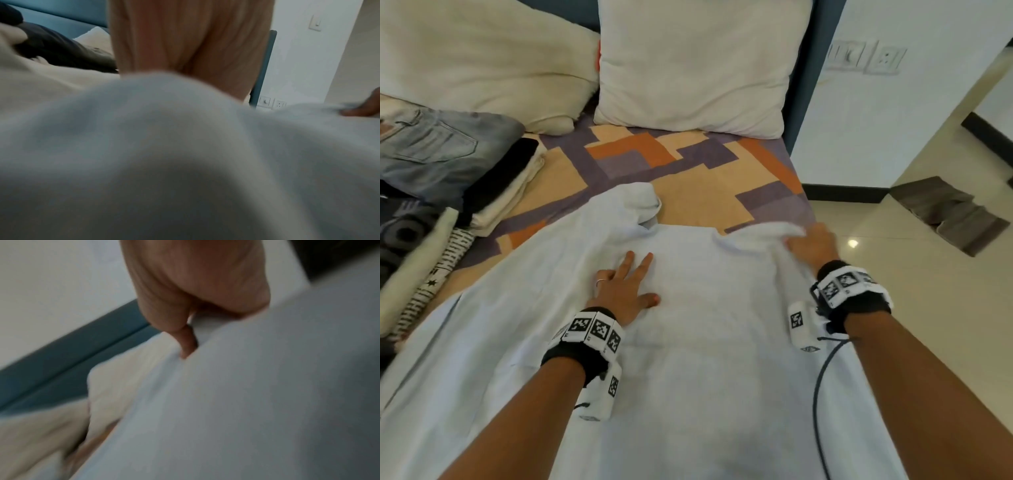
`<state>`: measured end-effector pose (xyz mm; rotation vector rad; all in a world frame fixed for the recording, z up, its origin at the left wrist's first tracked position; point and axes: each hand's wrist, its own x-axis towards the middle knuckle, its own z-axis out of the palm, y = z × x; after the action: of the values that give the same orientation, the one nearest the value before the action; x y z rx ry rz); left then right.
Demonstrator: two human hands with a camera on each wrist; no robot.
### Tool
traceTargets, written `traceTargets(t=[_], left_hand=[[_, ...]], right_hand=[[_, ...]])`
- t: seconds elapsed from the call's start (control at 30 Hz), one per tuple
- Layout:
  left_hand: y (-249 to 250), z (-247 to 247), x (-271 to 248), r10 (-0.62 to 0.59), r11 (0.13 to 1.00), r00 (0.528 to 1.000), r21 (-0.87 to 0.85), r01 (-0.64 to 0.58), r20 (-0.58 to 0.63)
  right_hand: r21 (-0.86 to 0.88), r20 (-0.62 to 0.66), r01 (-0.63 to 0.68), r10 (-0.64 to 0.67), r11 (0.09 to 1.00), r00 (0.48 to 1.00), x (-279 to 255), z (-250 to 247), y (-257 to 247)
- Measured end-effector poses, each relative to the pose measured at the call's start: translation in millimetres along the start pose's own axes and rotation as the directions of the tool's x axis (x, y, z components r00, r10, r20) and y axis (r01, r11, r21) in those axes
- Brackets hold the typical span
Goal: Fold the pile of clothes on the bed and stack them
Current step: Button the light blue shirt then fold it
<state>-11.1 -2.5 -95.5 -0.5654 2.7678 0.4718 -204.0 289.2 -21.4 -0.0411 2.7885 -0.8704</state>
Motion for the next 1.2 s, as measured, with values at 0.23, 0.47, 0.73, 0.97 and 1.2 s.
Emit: traceTargets(t=[0.23, 0.47, 0.73, 0.97, 1.2], left_hand=[[11.8, -14.5, -53.0, 0.120, 0.904, 0.993, -0.416, -0.099, 0.023], [-15.9, 10.2, -154.1, -0.206, 0.630, 0.964, -0.777, -0.001, -0.168], [-45.1, 42.4, -297.2, -0.728, 0.558, 0.608, -0.788, 0.259, -0.316], [-62.3, 18.0, -356.0, -0.833, 0.366, 0.552, -0.710, 0.602, 0.039], [-80.2, 1.8, -372.3, -0.718, 0.407, 0.695, -0.783, 0.470, 0.044]], right_hand=[[0.129, -0.233, -0.109, 0.137, 0.986, 0.963, -24.3, -36.6, 32.9], [-0.187, 0.053, 0.025, -0.015, 0.982, 0.998, -155.9, 2.8, 86.1], [-0.027, -0.100, -0.400, 0.396, 0.916, 0.913, -267.3, -26.4, 182.2], [0.027, -0.015, -0.397, 0.397, 0.918, 0.918, -355.8, 7.8, 197.8], [0.489, -0.033, -0.360, 0.429, 0.795, 0.903, -372.8, -6.4, 204.1]])
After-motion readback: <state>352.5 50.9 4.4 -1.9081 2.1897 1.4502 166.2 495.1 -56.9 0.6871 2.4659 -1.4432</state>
